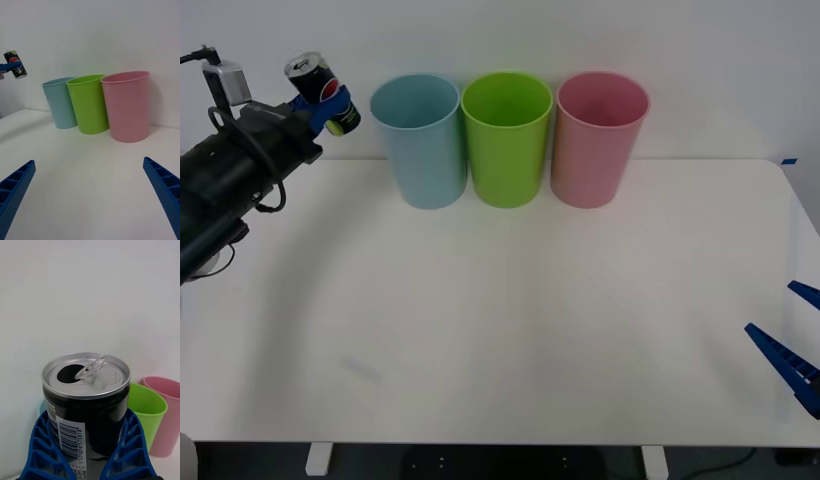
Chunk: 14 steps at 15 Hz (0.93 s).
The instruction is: Grasp the object on the table and drop it into the matching bin: aluminum can to the light blue bin, PET bottle to the pink bin.
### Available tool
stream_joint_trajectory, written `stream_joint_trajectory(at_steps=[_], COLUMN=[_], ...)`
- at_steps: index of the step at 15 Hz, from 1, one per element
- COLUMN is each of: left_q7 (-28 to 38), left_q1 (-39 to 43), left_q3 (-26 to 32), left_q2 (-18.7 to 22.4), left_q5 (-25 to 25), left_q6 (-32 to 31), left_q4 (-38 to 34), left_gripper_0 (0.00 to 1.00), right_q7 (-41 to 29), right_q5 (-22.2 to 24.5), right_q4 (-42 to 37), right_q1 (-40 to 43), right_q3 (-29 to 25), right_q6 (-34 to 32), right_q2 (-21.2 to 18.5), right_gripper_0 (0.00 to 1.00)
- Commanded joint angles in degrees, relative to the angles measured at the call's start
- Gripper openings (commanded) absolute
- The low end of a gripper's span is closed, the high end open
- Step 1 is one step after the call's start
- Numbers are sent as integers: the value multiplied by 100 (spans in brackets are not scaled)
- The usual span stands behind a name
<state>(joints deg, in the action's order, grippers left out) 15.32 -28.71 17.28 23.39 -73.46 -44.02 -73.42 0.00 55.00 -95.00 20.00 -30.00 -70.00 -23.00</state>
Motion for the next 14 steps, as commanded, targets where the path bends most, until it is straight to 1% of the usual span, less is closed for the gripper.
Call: stream_joint_trajectory(at_steps=[1, 2, 4, 6, 8, 14], left_q7=[208, 173, 146, 138, 120, -38], left_q1=[-319, -460, -811, -1084, -1347, -2103], left_q3=[-181, -234, -252, -296, -419, -419], left_q2=[-10, -10, -27, -45, -124, -520], left_q5=[-239, -257, -485, -652, -793, -1426], left_q6=[297, 341, 368, 455, 719, 1361], left_q4=[126, 293, 724, 1005, 1278, 2201], left_gripper_0=[0, 0, 0, 0, 0, 0], right_q7=[0, 0, 0, 0, 0, 0], right_q5=[0, 0, 0, 0, 0, 0], right_q4=[0, 0, 0, 0, 0, 0], right_q1=[0, 0, 0, 0, 0, 0], right_q3=[0, 0, 0, 0, 0, 0], right_q6=[0, 0, 0, 0, 0, 0], right_q2=[0, 0, 0, 0, 0, 0], right_gripper_0=[100, 100, 100, 100, 100, 100])
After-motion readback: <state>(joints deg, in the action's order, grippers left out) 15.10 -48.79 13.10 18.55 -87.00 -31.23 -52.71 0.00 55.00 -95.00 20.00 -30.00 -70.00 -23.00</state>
